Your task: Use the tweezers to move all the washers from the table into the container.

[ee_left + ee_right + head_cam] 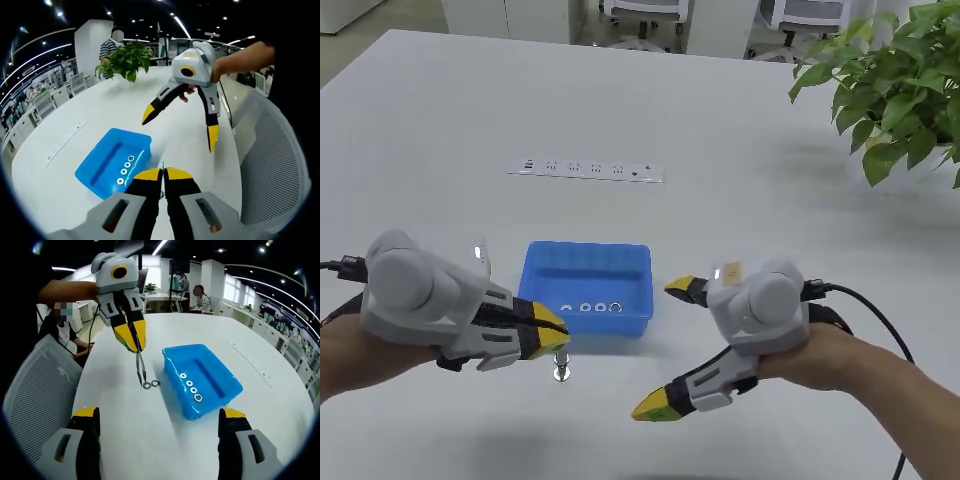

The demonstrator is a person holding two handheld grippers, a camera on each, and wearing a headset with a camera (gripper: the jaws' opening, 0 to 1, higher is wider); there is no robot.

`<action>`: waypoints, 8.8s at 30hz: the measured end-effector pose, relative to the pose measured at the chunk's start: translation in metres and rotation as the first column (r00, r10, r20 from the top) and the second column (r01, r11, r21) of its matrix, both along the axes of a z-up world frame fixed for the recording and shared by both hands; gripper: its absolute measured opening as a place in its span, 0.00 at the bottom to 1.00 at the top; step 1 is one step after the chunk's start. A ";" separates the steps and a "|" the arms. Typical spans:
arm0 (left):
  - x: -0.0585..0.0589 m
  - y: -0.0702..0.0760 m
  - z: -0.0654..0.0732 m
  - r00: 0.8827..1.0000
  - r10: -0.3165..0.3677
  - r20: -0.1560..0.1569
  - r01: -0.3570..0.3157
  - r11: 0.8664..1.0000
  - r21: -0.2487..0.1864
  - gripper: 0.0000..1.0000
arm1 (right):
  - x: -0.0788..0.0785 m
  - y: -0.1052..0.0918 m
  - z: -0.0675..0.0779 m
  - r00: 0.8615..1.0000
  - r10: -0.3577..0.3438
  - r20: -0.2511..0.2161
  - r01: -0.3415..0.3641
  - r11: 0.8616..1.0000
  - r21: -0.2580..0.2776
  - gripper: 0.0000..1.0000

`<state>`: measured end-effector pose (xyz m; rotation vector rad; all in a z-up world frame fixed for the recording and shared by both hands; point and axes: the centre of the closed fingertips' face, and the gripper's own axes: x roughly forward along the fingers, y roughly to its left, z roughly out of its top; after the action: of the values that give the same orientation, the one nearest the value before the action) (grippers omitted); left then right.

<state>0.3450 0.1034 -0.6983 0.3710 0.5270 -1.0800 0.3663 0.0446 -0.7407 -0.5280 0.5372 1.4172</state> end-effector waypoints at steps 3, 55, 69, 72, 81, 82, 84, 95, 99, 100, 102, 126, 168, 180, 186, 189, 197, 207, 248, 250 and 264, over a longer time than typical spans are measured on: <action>-0.001 0.000 -0.002 1.000 -0.004 -0.005 0.004 1.000 0.003 0.06 | -0.002 0.001 -0.002 1.000 0.005 -0.005 -0.005 1.000 -0.005 0.99; -0.001 0.000 -0.006 0.999 -0.049 -0.003 0.049 0.999 0.018 0.06 | -0.027 0.080 -0.022 0.940 0.341 0.014 -0.341 0.940 0.012 0.26; 0.000 0.001 -0.005 0.999 -0.044 -0.006 0.044 0.999 0.020 0.06 | -0.031 0.091 -0.023 0.919 0.395 0.009 -0.395 0.918 0.022 0.12; 0.000 0.001 -0.005 0.999 -0.045 -0.006 0.045 0.999 0.022 0.06 | -0.032 0.090 -0.024 0.913 0.408 0.014 -0.408 0.913 0.015 0.11; -0.002 -0.002 -0.003 0.999 -0.045 -0.008 0.045 0.999 0.020 0.06 | -0.033 0.090 -0.024 0.915 0.402 0.006 -0.402 0.915 0.010 0.09; -0.002 -0.002 -0.003 0.999 -0.045 -0.008 0.045 0.999 0.019 0.06 | -0.033 0.089 -0.024 0.917 0.399 0.002 -0.399 0.917 0.011 0.09; -0.002 -0.003 -0.003 0.999 -0.044 -0.008 0.044 0.999 0.020 0.06 | -0.033 0.089 -0.025 0.918 0.396 0.001 -0.396 0.918 0.012 0.09; -0.003 -0.004 -0.002 0.999 -0.045 -0.014 0.046 0.998 0.035 0.06 | -0.034 0.088 -0.024 0.924 0.383 -0.020 -0.382 0.924 0.015 0.07; -0.004 -0.003 -0.002 0.999 -0.044 -0.014 0.044 0.998 0.036 0.06 | -0.034 0.088 -0.024 0.923 0.383 -0.021 -0.383 0.924 0.012 0.07; -0.003 -0.003 -0.002 0.999 -0.040 -0.014 0.041 0.999 0.033 0.06 | -0.034 0.088 -0.024 0.923 0.384 -0.018 -0.384 0.923 0.010 0.07; -0.003 -0.001 0.001 0.999 -0.032 -0.013 0.032 0.999 0.019 0.06 | -0.034 0.087 -0.024 0.924 0.381 -0.018 -0.381 0.924 0.010 0.07; -0.010 0.025 -0.004 0.996 0.076 -0.045 -0.079 0.995 -0.060 0.34 | -0.023 0.078 0.000 0.931 0.363 0.024 -0.364 0.931 0.021 0.08; -0.010 0.046 0.015 0.961 0.275 -0.038 -0.277 0.943 -0.184 0.99 | 0.032 0.113 0.038 0.927 0.363 0.091 -0.369 0.927 0.067 0.08; -0.004 0.051 0.017 0.959 0.282 -0.033 -0.283 0.942 -0.180 0.99 | 0.041 0.124 0.018 0.928 0.363 0.077 -0.368 0.928 0.054 0.08; 0.000 0.053 0.016 0.960 0.279 -0.033 -0.280 0.944 -0.177 0.99 | 0.044 0.128 0.010 0.928 0.366 0.072 -0.370 0.928 0.051 0.08; 0.003 0.054 0.015 0.961 0.276 -0.027 -0.277 0.945 -0.172 0.98 | 0.046 0.130 0.005 0.929 0.363 0.065 -0.366 0.929 0.050 0.08; 0.012 0.054 0.013 0.964 0.266 -0.031 -0.267 0.948 -0.172 0.94 | 0.049 0.131 -0.005 0.932 0.359 0.050 -0.361 0.932 0.041 0.09; 0.024 0.054 0.010 0.968 0.248 -0.032 -0.250 0.954 -0.164 0.88 | 0.052 0.135 -0.015 0.934 0.357 0.030 -0.358 0.933 0.041 0.09; 0.084 0.048 0.005 0.991 0.117 0.059 -0.113 0.991 -0.068 0.07 | 0.053 0.138 -0.020 0.924 0.381 0.037 -0.382 0.923 0.036 0.10; 0.084 0.048 0.005 0.991 0.116 0.061 -0.112 0.992 -0.066 0.07 | 0.053 0.137 -0.020 0.922 0.384 0.041 -0.386 0.922 0.034 0.10; 0.082 0.048 0.011 0.992 0.098 0.078 -0.094 0.994 -0.048 0.06 | 0.053 0.136 -0.013 0.923 0.379 0.061 -0.382 0.924 0.034 0.12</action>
<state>0.4268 0.1511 -0.6870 0.3454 0.4444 -0.9783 0.4196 0.1806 -0.7534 -0.6571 0.3693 1.7755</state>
